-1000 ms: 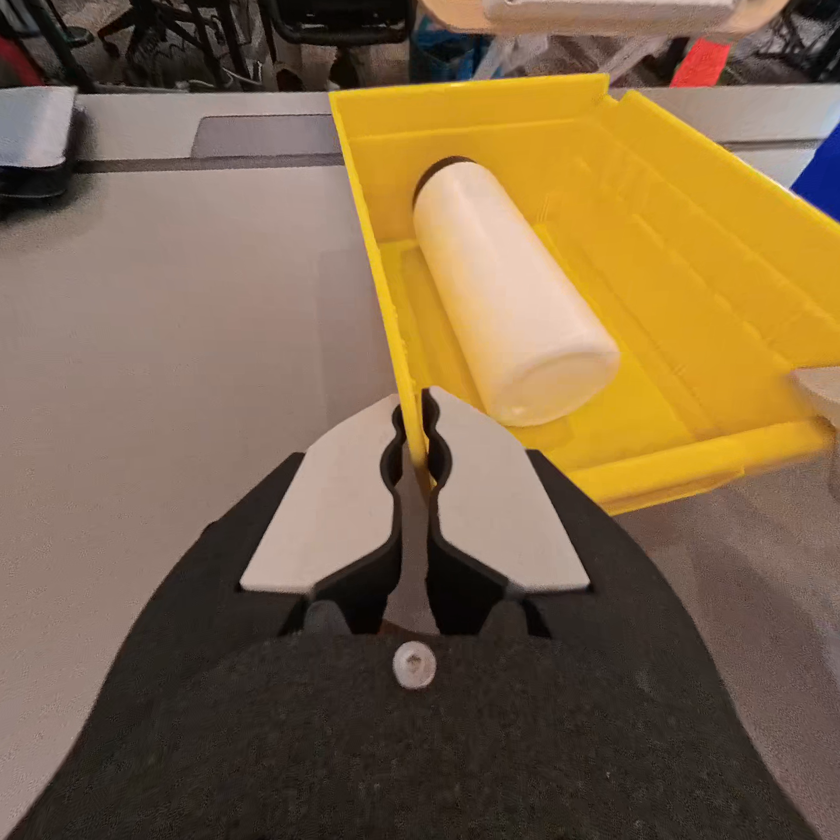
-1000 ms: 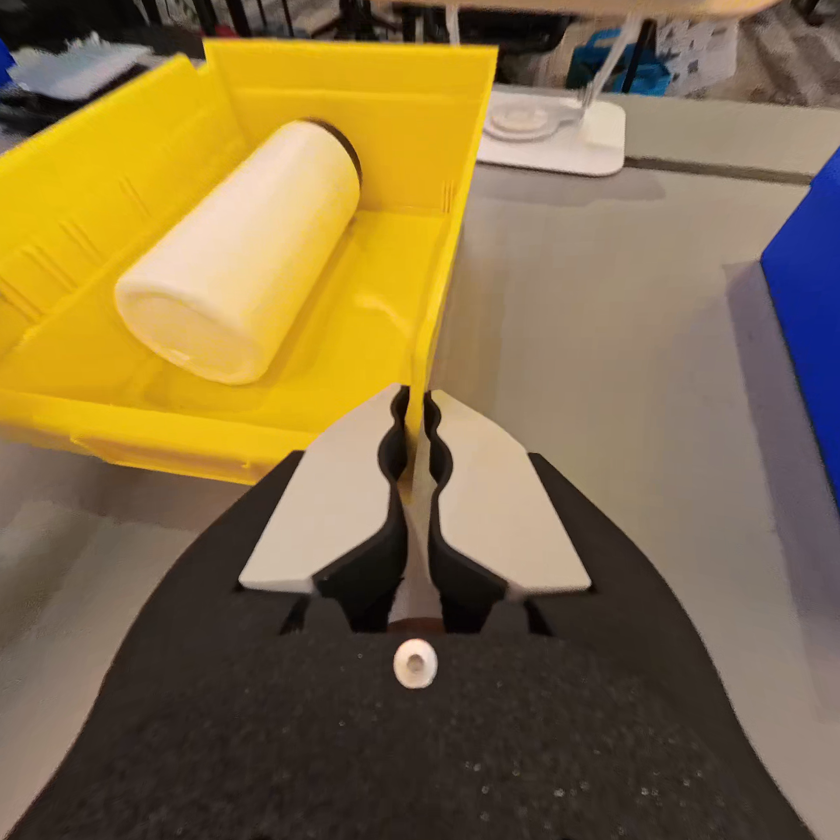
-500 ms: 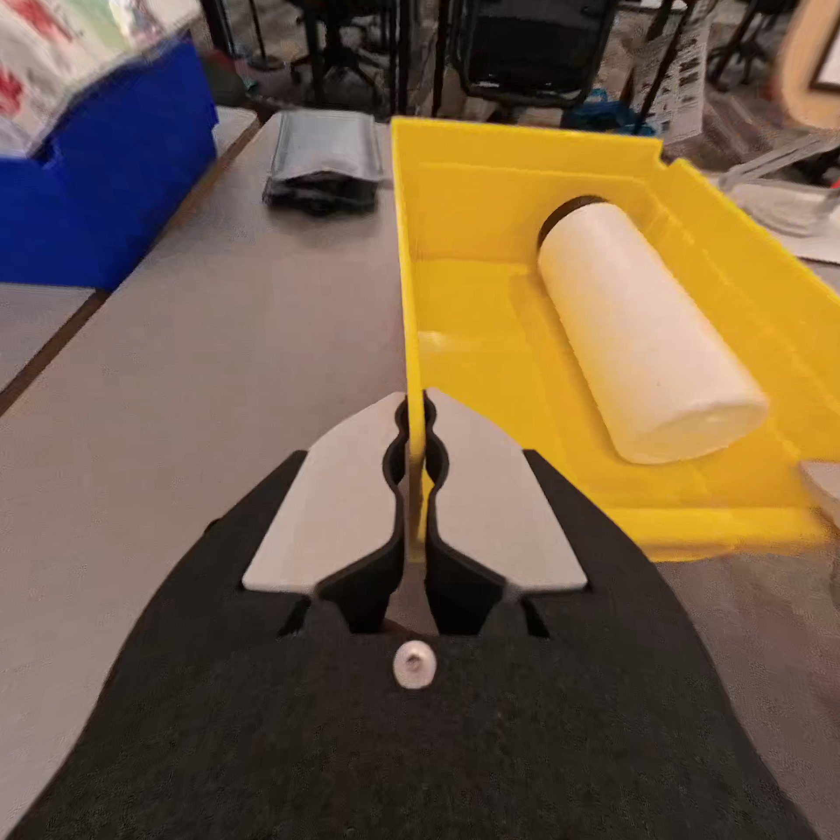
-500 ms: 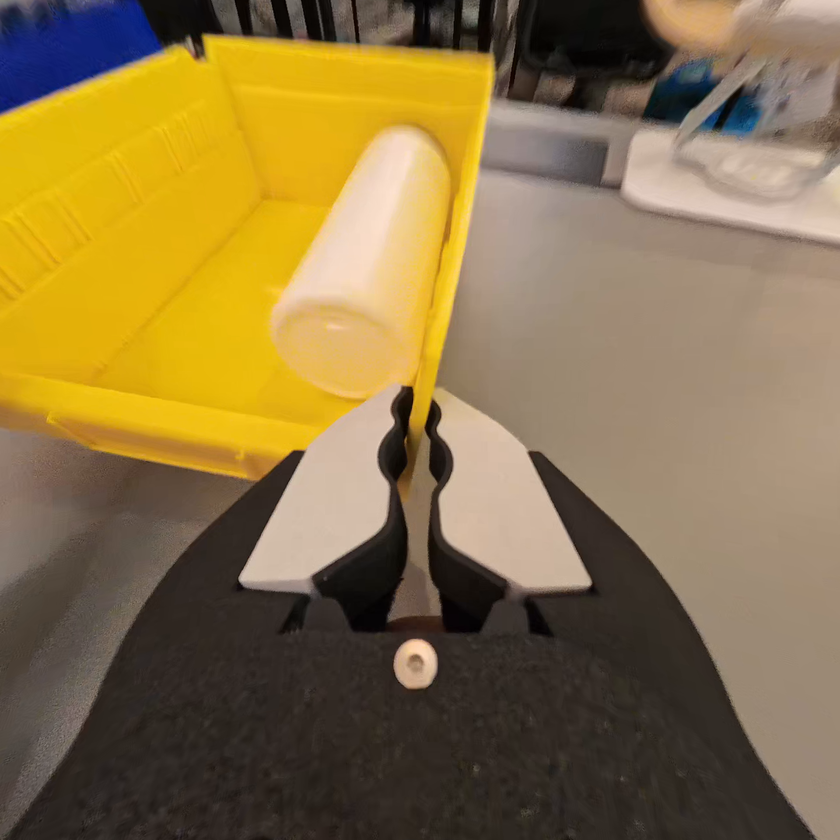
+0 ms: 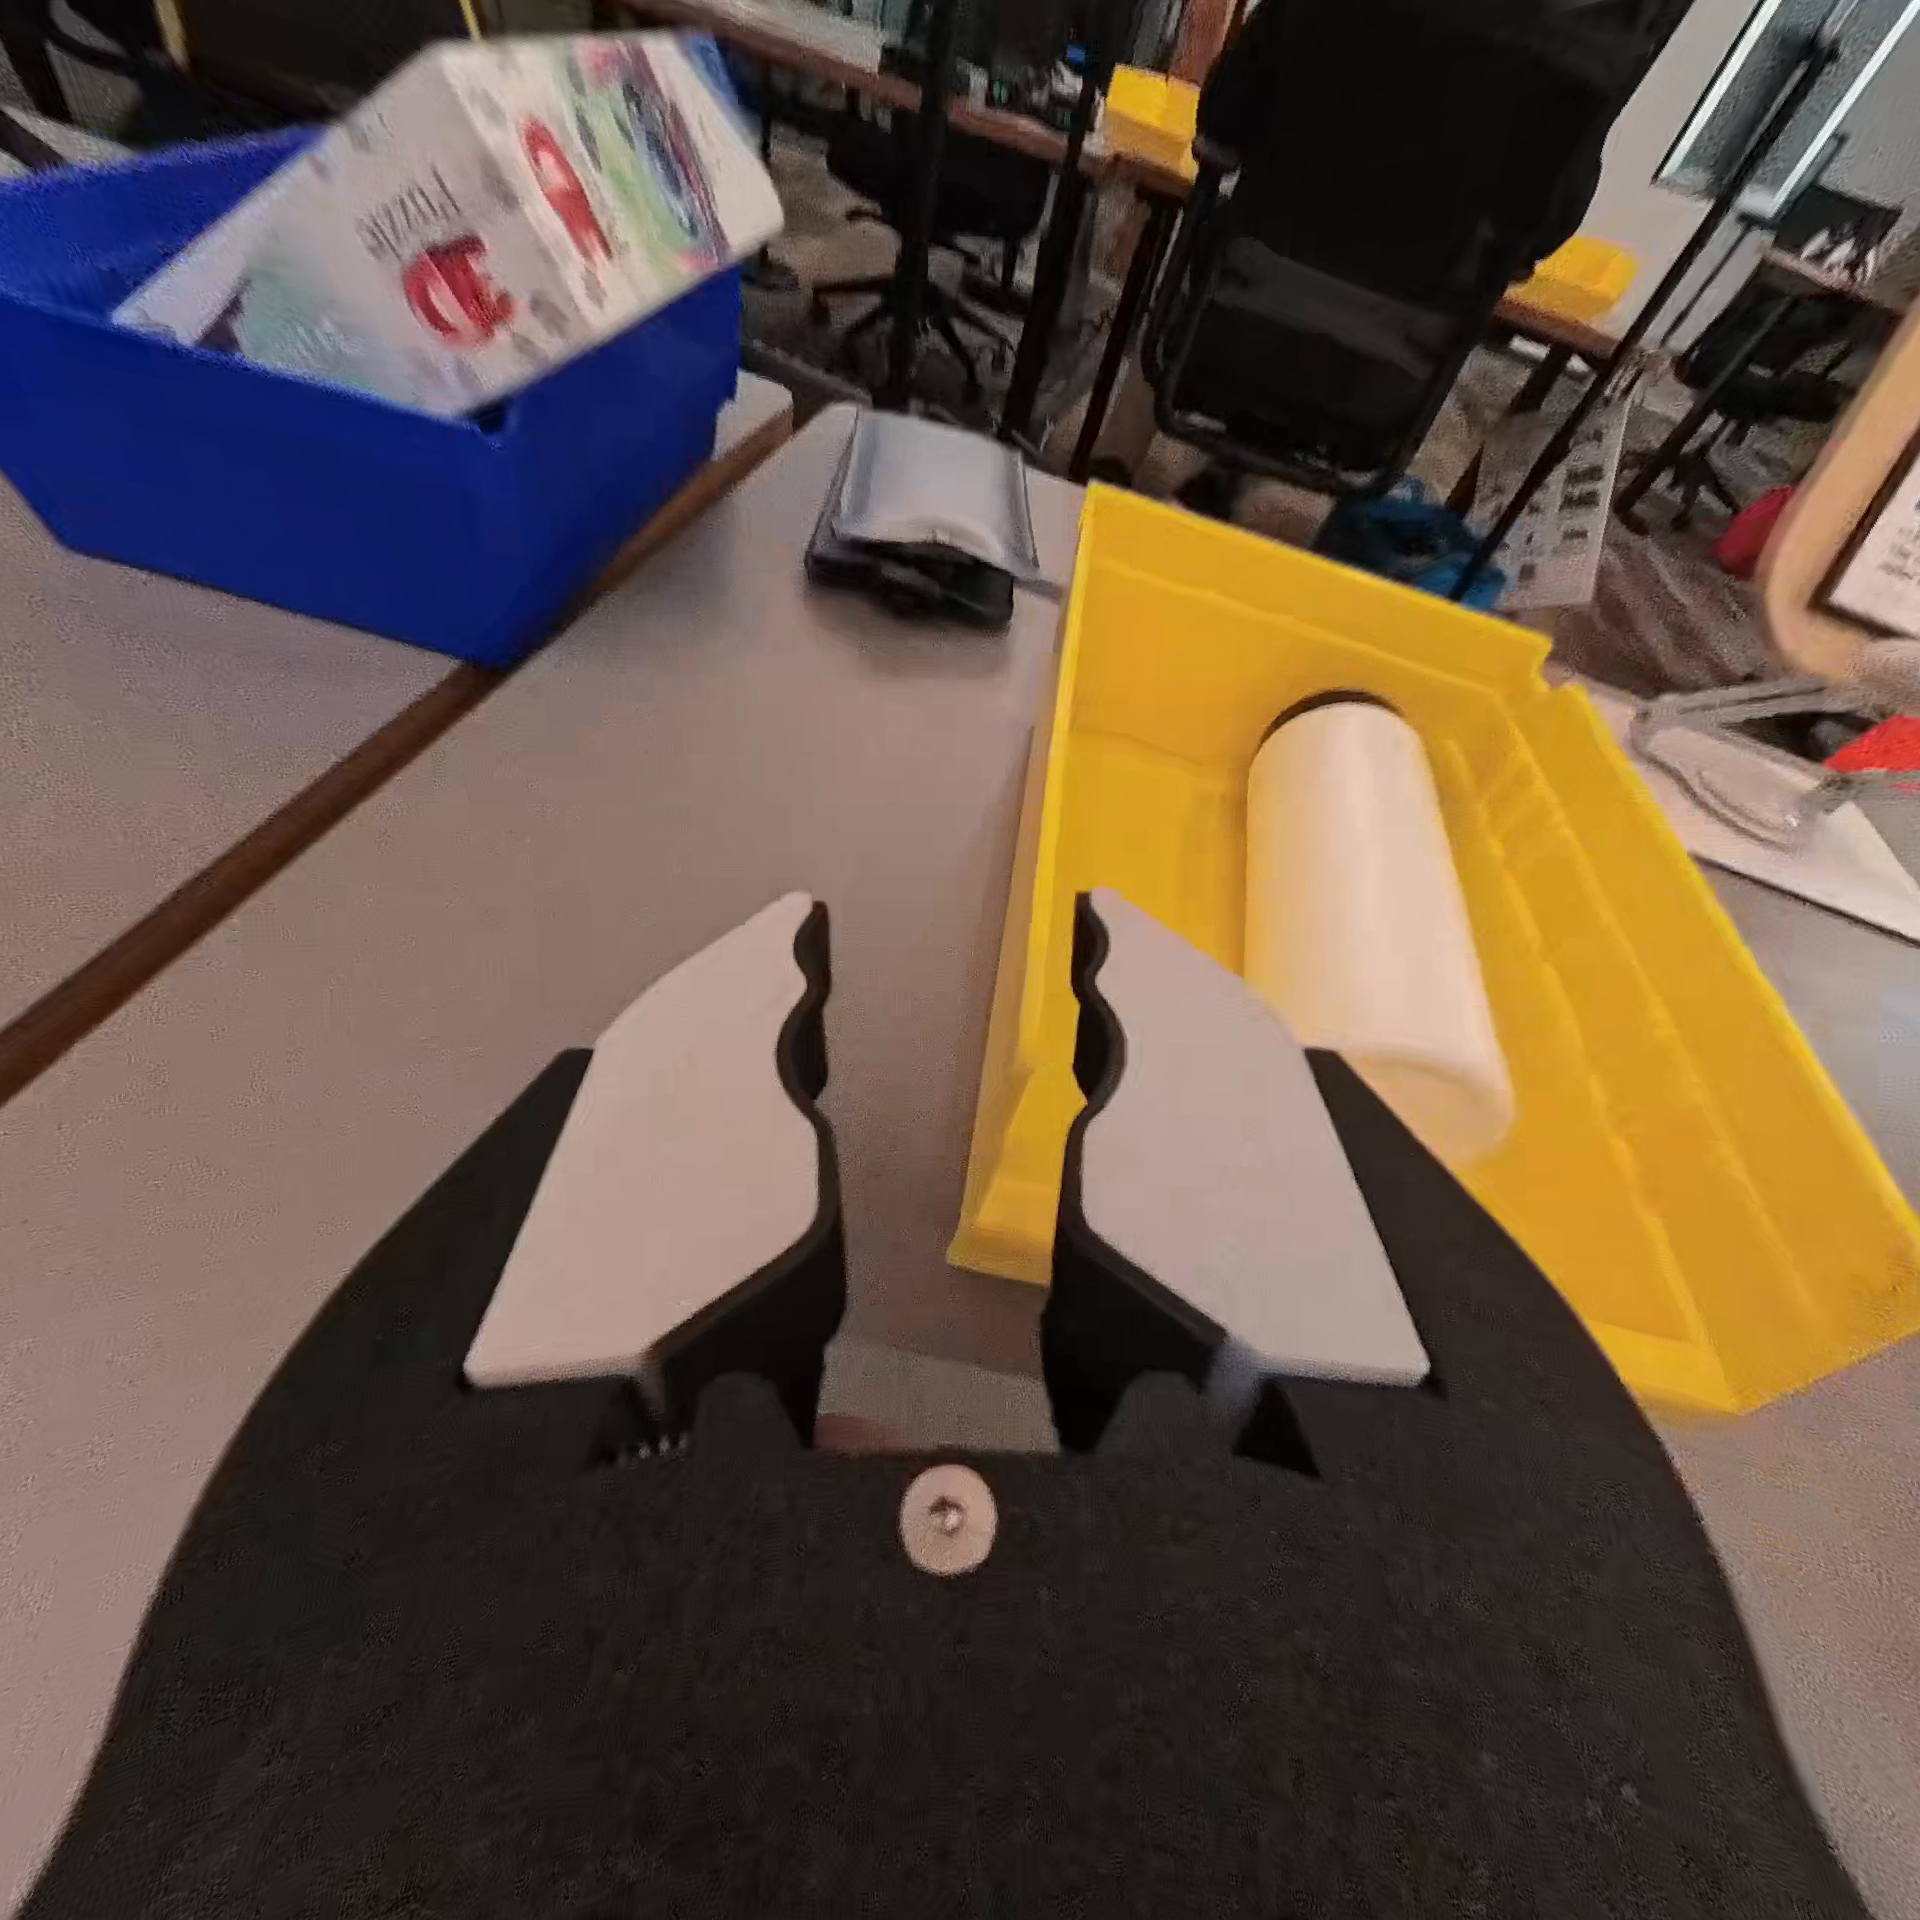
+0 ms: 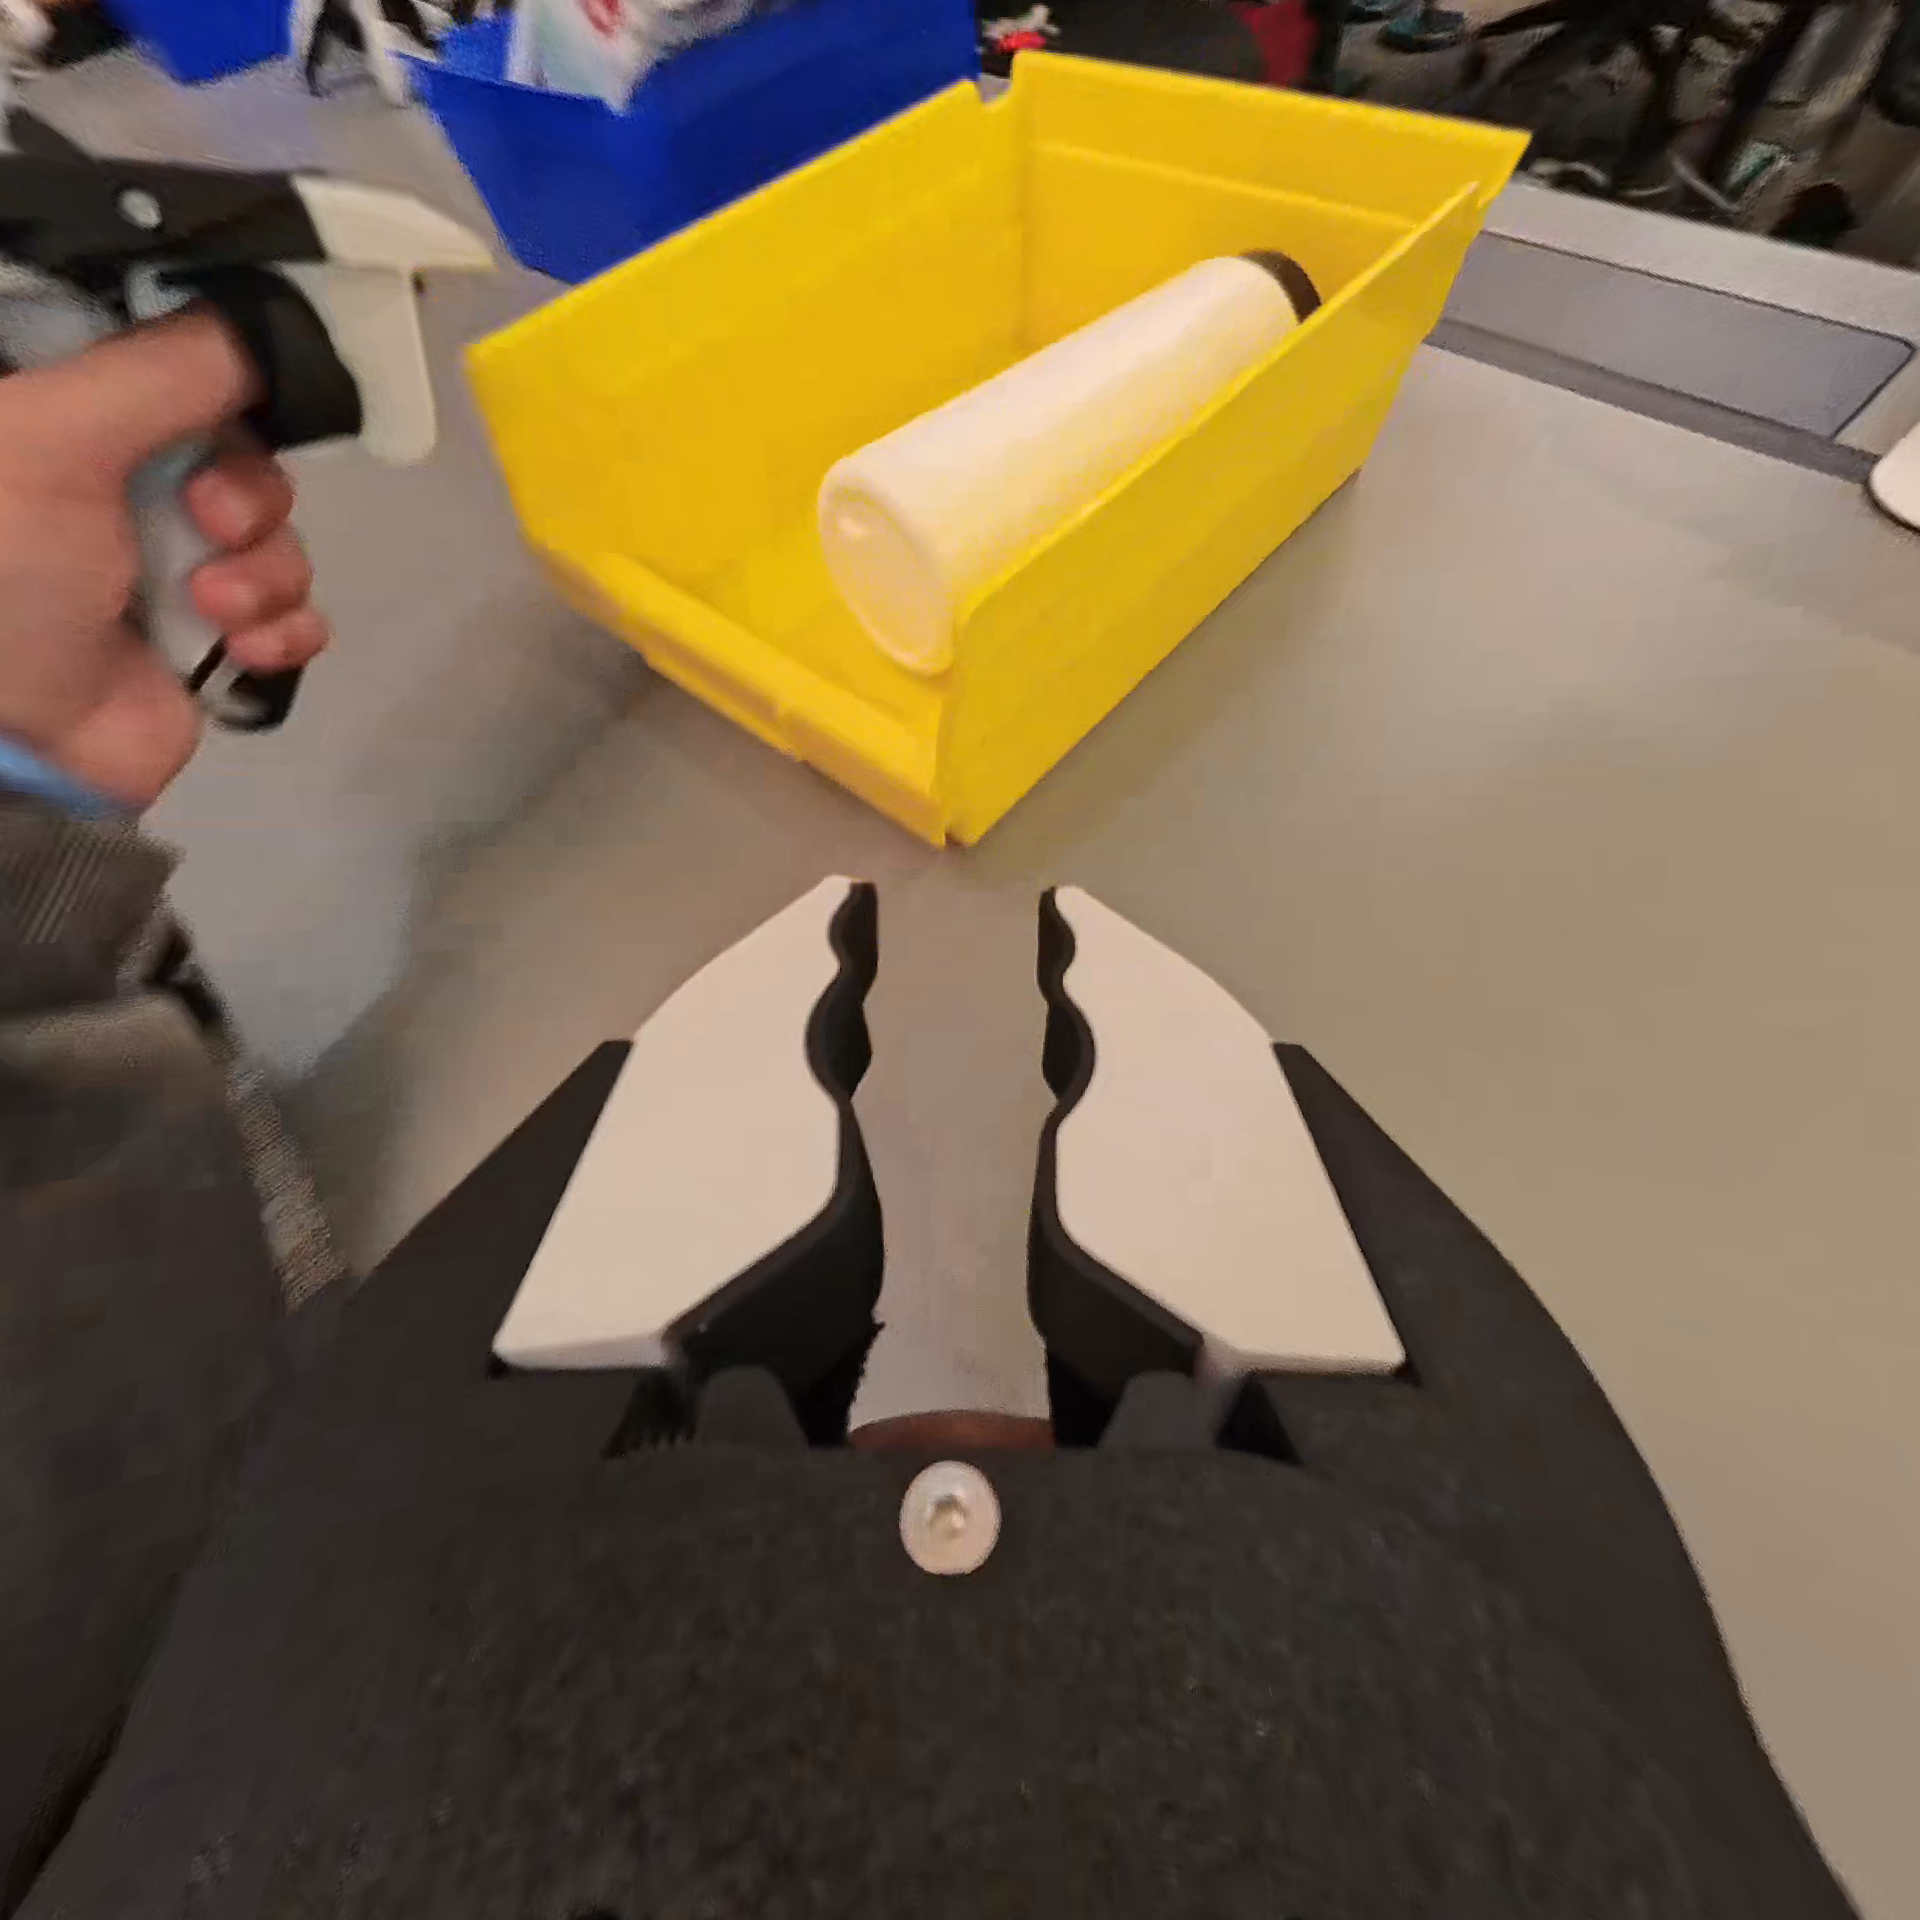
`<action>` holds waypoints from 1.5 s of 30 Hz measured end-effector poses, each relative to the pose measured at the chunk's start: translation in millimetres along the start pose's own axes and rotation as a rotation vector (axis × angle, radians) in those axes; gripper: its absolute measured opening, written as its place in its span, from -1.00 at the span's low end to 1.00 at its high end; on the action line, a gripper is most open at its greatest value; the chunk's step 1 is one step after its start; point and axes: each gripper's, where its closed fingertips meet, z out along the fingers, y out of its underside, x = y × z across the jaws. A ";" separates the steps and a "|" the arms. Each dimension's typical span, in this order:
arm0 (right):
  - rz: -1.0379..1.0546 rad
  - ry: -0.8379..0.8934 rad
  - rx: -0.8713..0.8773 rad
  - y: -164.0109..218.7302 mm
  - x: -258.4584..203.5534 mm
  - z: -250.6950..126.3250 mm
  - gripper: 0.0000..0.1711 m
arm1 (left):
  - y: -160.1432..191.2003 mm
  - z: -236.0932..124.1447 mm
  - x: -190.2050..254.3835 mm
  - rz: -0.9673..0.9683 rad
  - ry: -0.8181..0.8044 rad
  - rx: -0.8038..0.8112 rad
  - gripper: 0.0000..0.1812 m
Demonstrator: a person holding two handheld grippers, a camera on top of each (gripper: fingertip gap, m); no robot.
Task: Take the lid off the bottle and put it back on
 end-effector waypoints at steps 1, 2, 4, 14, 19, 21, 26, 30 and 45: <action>0.005 -0.021 -0.002 4.6 8.3 -22.4 -0.65 | -9.2 -9.0 3.9 0.003 -0.002 0.041 -0.50; 0.017 -0.028 -0.010 10.9 21.2 -44.8 -0.62 | -16.7 -17.7 10.8 0.002 0.008 0.083 -0.51; 0.049 0.007 -0.014 23.0 59.2 -88.9 -0.58 | -25.5 -32.8 38.3 -0.015 0.093 0.156 -0.50; 0.275 0.523 0.217 104.1 269.0 -302.7 -0.56 | 87.7 -81.8 219.7 0.087 0.505 -0.091 -0.43; 0.520 0.497 0.400 125.9 303.0 -333.2 -0.54 | 116.6 -83.8 258.2 0.423 0.513 -0.090 -0.42; 0.449 0.543 0.356 131.3 312.8 -331.1 -0.55 | 118.3 -81.3 255.8 0.530 0.463 -0.057 -0.43; 0.356 0.555 0.356 122.7 308.9 -326.3 -0.55 | 120.1 -81.2 253.9 0.562 0.450 -0.053 -0.43; 0.325 0.550 0.309 126.3 304.5 -317.8 -0.56 | 124.3 -76.8 250.6 0.498 0.469 -0.105 -0.41; 0.395 0.498 0.293 133.6 302.2 -310.0 -0.57 | 136.9 -80.6 269.5 0.255 0.674 -0.247 -0.24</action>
